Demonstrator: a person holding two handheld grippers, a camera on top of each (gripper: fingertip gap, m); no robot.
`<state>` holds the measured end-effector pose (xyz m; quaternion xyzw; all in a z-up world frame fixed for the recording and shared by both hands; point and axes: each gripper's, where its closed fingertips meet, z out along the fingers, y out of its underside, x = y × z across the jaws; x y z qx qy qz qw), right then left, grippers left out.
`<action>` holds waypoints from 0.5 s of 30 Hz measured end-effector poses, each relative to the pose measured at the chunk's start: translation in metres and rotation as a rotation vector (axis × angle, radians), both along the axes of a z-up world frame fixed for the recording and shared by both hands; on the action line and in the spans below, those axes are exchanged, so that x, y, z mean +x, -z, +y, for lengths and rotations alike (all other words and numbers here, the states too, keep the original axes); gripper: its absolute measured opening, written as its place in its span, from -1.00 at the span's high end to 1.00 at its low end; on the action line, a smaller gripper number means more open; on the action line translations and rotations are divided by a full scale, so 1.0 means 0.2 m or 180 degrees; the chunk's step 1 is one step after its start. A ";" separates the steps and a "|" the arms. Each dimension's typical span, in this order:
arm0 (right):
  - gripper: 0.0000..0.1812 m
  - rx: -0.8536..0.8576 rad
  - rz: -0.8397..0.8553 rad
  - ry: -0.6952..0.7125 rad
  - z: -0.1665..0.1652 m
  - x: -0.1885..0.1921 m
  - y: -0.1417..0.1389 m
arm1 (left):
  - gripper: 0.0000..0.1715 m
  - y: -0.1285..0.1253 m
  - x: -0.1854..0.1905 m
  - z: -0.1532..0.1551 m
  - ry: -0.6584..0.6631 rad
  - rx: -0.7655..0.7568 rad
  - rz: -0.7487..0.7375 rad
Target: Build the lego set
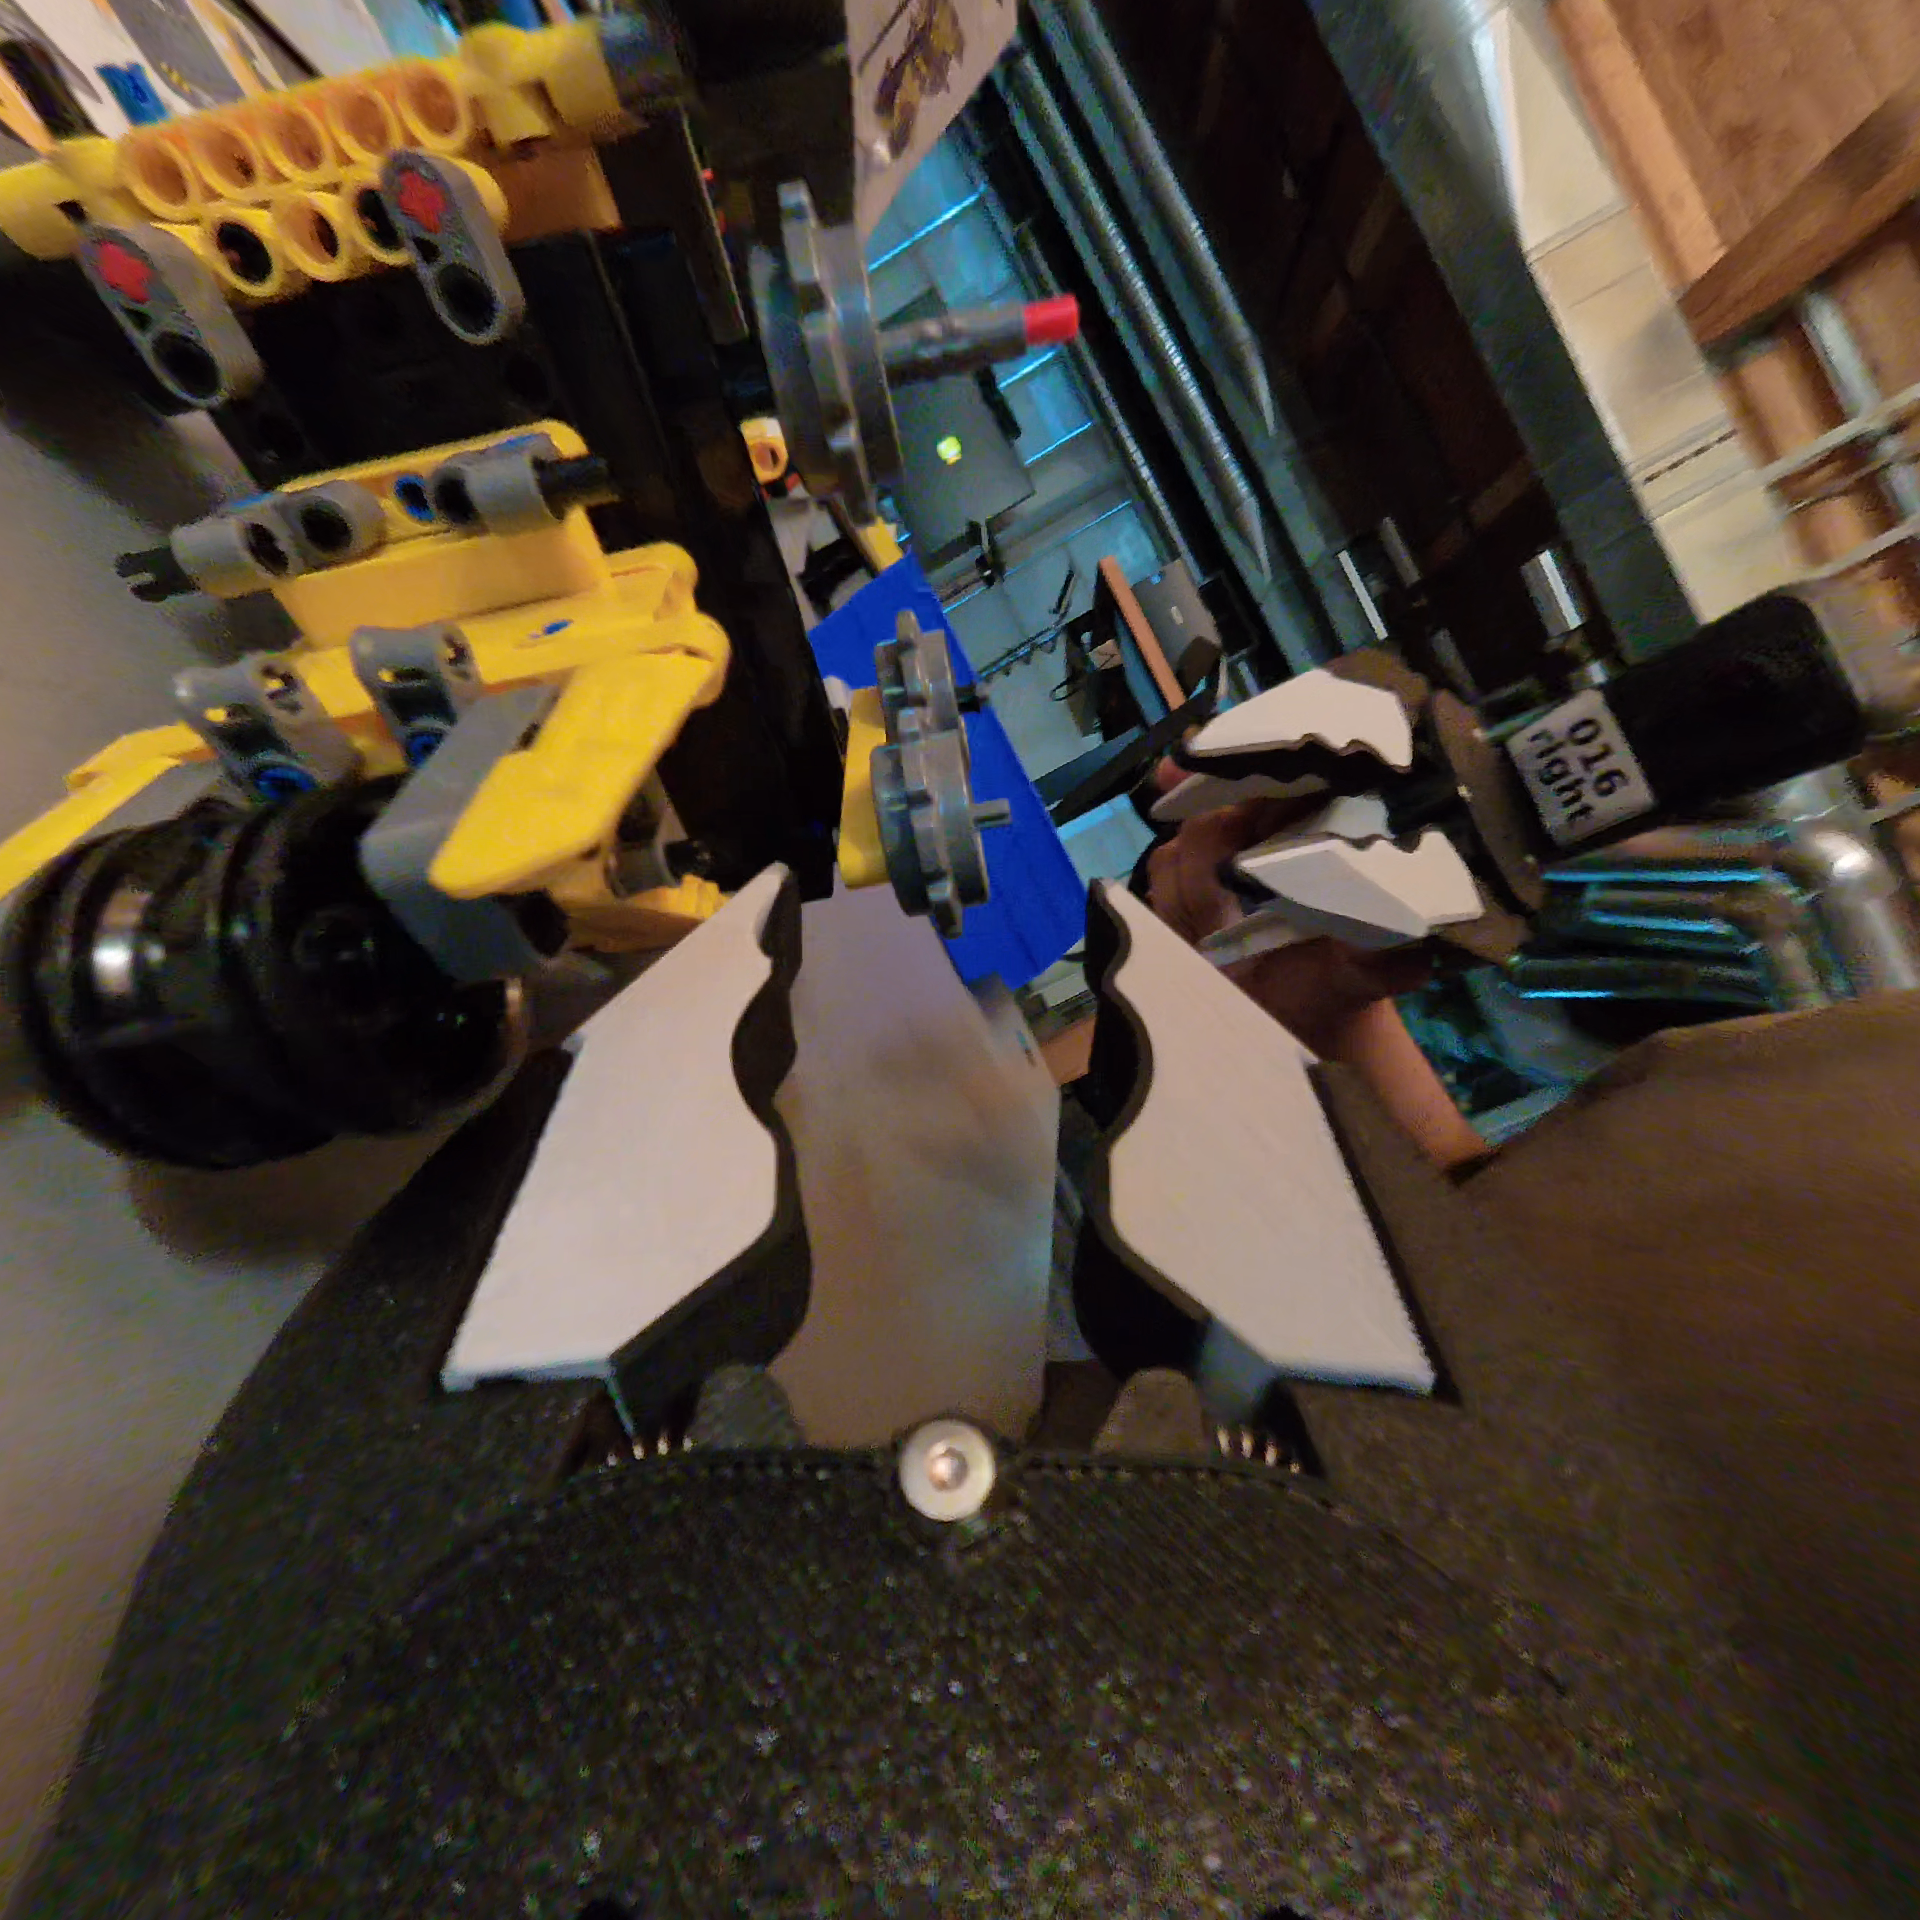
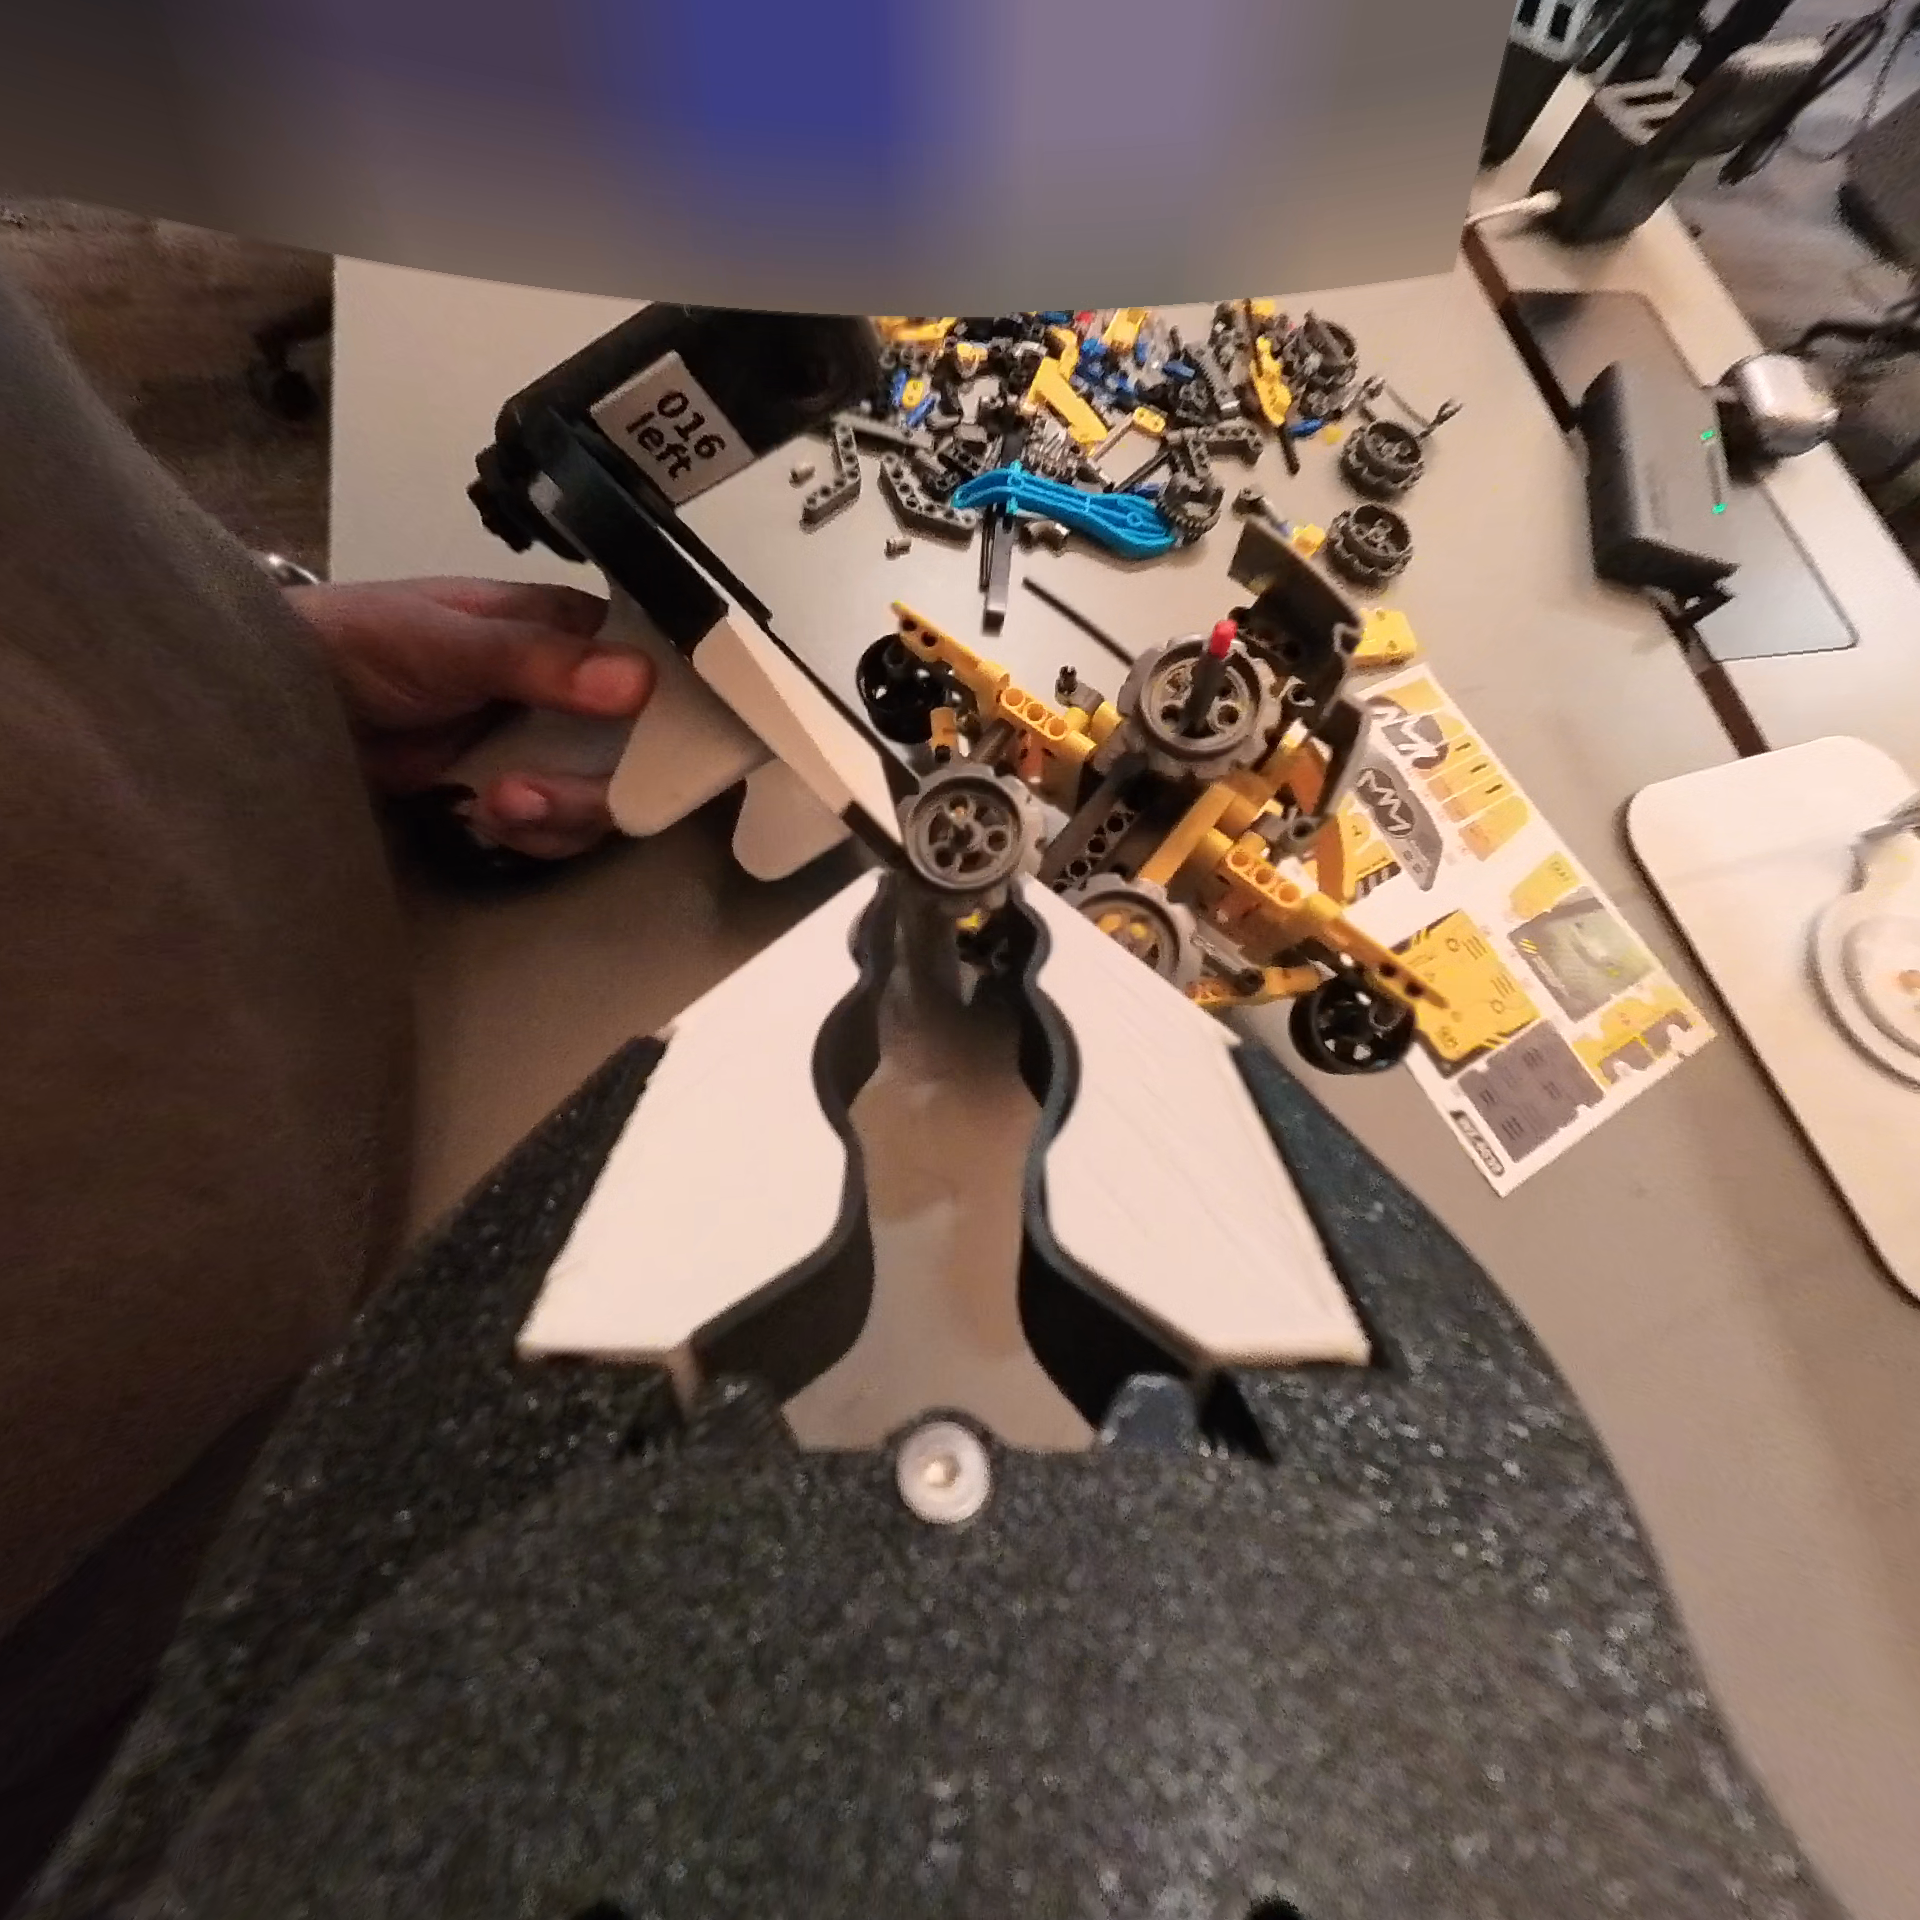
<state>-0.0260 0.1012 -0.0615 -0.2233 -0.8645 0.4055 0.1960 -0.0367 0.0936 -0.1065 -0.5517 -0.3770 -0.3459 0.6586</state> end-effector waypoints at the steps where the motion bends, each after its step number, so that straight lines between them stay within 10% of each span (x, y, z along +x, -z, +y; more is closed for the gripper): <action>1: 0.77 -0.0022 0.0075 0.0013 0.01 0.02 -0.02 | 0.39 0.01 0.01 0.01 -0.0008 -0.0075 0.0042; 15: 0.69 -0.0945 0.0783 0.0089 0.12 0.08 0.07 | 0.27 -0.01 0.12 -0.15 -0.0598 -0.0441 0.0534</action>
